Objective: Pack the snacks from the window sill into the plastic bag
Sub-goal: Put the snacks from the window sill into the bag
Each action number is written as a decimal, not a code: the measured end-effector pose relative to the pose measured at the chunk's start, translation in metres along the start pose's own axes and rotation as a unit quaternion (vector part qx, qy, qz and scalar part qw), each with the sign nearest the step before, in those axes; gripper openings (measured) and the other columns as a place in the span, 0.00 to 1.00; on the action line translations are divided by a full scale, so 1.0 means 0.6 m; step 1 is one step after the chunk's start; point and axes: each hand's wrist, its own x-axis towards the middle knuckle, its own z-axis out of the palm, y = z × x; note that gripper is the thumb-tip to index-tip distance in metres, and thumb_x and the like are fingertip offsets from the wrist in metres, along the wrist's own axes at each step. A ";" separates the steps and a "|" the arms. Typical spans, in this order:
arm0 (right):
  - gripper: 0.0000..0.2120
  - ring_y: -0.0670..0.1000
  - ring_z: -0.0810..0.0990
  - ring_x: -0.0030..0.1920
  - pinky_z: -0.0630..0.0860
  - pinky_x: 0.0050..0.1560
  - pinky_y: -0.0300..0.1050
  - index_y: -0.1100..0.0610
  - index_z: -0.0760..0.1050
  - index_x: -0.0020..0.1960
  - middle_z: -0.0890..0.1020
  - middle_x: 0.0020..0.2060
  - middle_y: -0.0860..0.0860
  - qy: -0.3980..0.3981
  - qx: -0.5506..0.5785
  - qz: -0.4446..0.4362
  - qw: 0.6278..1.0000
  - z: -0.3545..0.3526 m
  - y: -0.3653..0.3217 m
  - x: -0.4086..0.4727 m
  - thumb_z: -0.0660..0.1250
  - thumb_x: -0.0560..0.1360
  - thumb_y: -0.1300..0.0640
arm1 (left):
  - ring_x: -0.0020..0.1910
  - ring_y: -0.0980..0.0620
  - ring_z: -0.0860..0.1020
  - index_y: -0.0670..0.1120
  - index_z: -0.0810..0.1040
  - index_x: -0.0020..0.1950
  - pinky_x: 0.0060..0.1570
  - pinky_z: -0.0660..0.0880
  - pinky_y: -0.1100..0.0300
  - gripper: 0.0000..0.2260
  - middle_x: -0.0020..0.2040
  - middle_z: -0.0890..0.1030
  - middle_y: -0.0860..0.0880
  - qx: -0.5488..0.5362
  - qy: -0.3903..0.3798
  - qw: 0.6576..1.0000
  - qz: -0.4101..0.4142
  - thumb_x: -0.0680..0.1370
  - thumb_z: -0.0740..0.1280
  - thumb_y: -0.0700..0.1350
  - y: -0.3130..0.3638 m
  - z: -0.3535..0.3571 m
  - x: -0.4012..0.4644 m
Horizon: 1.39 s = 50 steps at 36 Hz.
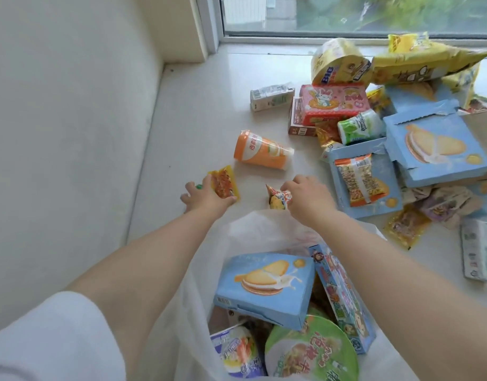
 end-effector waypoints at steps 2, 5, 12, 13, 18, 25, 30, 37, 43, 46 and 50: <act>0.27 0.55 0.65 0.66 0.70 0.59 0.51 0.47 0.61 0.72 0.68 0.66 0.52 -0.034 -0.010 0.018 0.999 0.012 -0.004 0.021 0.65 0.75 0.50 | 0.70 0.39 0.56 0.57 0.51 0.76 0.64 0.65 0.48 0.41 0.73 0.51 0.44 -0.002 -0.001 1.000 -0.010 0.69 0.69 0.64 0.003 0.009 0.018; 0.37 0.56 0.62 0.68 0.70 0.59 0.55 0.47 0.58 0.73 0.64 0.68 0.52 -0.079 -0.027 0.031 0.996 0.029 -0.004 0.042 0.70 0.70 0.43 | 0.71 0.38 0.53 0.57 0.48 0.76 0.68 0.61 0.47 0.43 0.74 0.49 0.43 0.002 0.008 1.000 -0.014 0.69 0.67 0.67 0.012 0.021 0.043; 0.39 0.57 0.63 0.66 0.70 0.58 0.51 0.53 0.60 0.71 0.63 0.66 0.53 -0.098 0.013 0.023 0.995 0.078 0.001 0.055 0.73 0.66 0.43 | 0.71 0.43 0.53 0.60 0.50 0.74 0.61 0.64 0.41 0.37 0.73 0.51 0.46 0.066 0.011 0.997 -0.030 0.71 0.63 0.68 0.016 0.054 0.086; 0.37 0.57 0.64 0.65 0.70 0.57 0.50 0.54 0.62 0.70 0.63 0.66 0.53 -0.088 0.012 0.024 0.996 0.081 0.001 0.055 0.73 0.66 0.45 | 0.70 0.43 0.54 0.61 0.52 0.74 0.59 0.65 0.43 0.34 0.73 0.52 0.47 0.077 0.022 0.996 -0.026 0.72 0.63 0.67 0.014 0.057 0.087; 0.24 0.56 0.68 0.59 0.68 0.50 0.46 0.56 0.69 0.61 0.71 0.58 0.53 -0.040 -0.013 0.006 0.999 0.084 0.002 0.055 0.70 0.68 0.51 | 0.63 0.41 0.61 0.53 0.65 0.67 0.53 0.70 0.52 0.21 0.66 0.60 0.45 0.046 0.090 0.994 0.032 0.76 0.64 0.56 0.003 0.079 0.084; 0.18 0.54 0.70 0.56 0.67 0.49 0.46 0.55 0.72 0.57 0.75 0.53 0.51 -0.004 -0.008 0.022 1.000 0.077 -0.001 0.050 0.67 0.70 0.50 | 0.58 0.39 0.68 0.47 0.69 0.62 0.54 0.69 0.53 0.18 0.62 0.68 0.43 0.021 0.060 0.996 0.063 0.74 0.66 0.47 0.018 0.072 0.083; 0.18 0.54 0.71 0.56 0.66 0.50 0.46 0.55 0.73 0.56 0.75 0.53 0.51 0.012 0.017 0.068 0.997 0.069 0.006 0.033 0.66 0.69 0.49 | 0.55 0.43 0.74 0.49 0.73 0.60 0.49 0.70 0.58 0.18 0.57 0.74 0.43 -0.006 0.046 0.998 0.047 0.71 0.70 0.48 0.021 0.050 0.077; 0.27 0.55 0.68 0.60 0.64 0.58 0.49 0.59 0.72 0.59 0.73 0.57 0.53 0.112 0.055 0.185 0.975 0.037 0.039 -0.003 0.67 0.68 0.42 | 0.53 0.45 0.74 0.49 0.74 0.57 0.48 0.70 0.58 0.17 0.54 0.76 0.45 -0.058 0.047 0.993 0.095 0.70 0.70 0.49 0.052 0.041 0.037; 0.33 0.56 0.60 0.70 0.57 0.69 0.52 0.60 0.71 0.63 0.66 0.67 0.54 0.177 0.077 0.250 0.949 0.010 0.087 -0.030 0.69 0.67 0.39 | 0.55 0.46 0.75 0.50 0.74 0.59 0.52 0.72 0.57 0.18 0.56 0.76 0.47 -0.121 0.062 0.972 0.193 0.70 0.70 0.48 0.136 0.042 -0.016; 0.36 0.58 0.51 0.75 0.49 0.74 0.54 0.57 0.68 0.68 0.59 0.73 0.55 0.139 0.091 0.257 0.952 0.008 0.116 -0.038 0.68 0.68 0.37 | 0.52 0.47 0.74 0.50 0.75 0.57 0.51 0.73 0.57 0.16 0.51 0.75 0.49 -0.147 0.074 0.960 0.228 0.70 0.70 0.48 0.186 0.041 -0.039; 0.31 0.59 0.44 0.76 0.47 0.74 0.56 0.53 0.72 0.64 0.52 0.75 0.54 0.101 0.080 0.260 0.957 0.003 0.145 -0.030 0.66 0.68 0.35 | 0.49 0.50 0.72 0.51 0.73 0.58 0.44 0.66 0.60 0.16 0.52 0.74 0.50 -0.128 0.053 0.958 0.251 0.72 0.68 0.50 0.253 0.039 -0.043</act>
